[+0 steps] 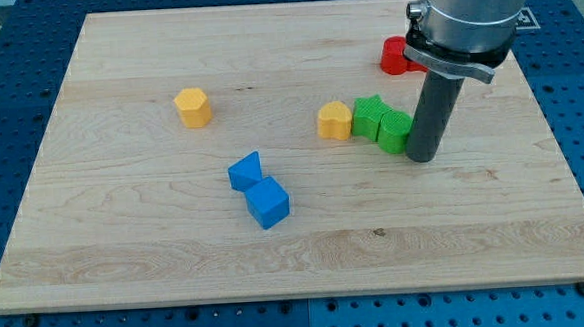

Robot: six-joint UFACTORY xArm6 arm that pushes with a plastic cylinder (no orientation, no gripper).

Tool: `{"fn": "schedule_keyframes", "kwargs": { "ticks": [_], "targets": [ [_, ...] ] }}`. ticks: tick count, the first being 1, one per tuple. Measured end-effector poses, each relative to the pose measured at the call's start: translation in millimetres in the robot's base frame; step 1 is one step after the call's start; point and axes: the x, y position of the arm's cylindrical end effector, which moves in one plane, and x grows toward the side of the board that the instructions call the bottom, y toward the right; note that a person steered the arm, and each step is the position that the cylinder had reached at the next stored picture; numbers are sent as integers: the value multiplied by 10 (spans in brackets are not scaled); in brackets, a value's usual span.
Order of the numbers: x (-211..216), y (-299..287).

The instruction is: Push the yellow heart right to the yellow hexagon

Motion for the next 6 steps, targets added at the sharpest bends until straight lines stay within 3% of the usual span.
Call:
{"fn": "schedule_keyframes", "kwargs": {
  "ticks": [1,4,6],
  "targets": [
    [32,26],
    [98,-663],
    [-182,-653]
  ]
}}
